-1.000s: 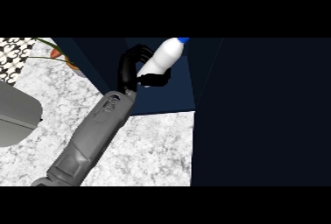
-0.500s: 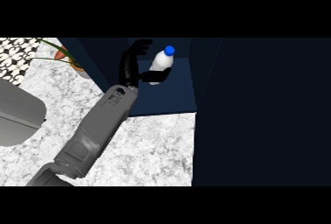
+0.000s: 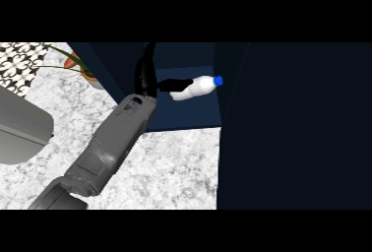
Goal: Pick up the bottled water, place it into the cabinet and close the cabinet
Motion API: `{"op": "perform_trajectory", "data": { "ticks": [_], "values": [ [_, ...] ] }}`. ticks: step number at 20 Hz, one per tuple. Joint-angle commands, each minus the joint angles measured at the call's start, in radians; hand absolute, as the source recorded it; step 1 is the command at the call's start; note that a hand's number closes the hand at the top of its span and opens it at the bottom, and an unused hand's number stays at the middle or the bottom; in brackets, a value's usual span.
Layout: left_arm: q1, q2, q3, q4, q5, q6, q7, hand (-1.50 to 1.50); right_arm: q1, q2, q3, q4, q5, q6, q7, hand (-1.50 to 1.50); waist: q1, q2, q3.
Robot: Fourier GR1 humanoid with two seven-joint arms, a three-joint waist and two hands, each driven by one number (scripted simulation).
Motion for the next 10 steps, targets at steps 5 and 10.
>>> {"op": "perform_trajectory", "data": {
  "ticks": [5, 10],
  "values": [
    [0.039, 0.081, 0.084, 0.01, 0.056, -0.171, -0.175, -1.5, 0.032, -0.005, 0.016, -0.04, 0.007, -0.003, -0.003, -1.5, 0.011, 0.029, -0.017],
    [-0.01, 0.076, 0.157, -0.02, 0.125, -0.289, -0.232, -1.5, 0.065, -0.018, 0.025, -0.017, 0.021, 0.018, -0.044, -1.5, 0.011, 0.026, -0.017]
  ]
}}
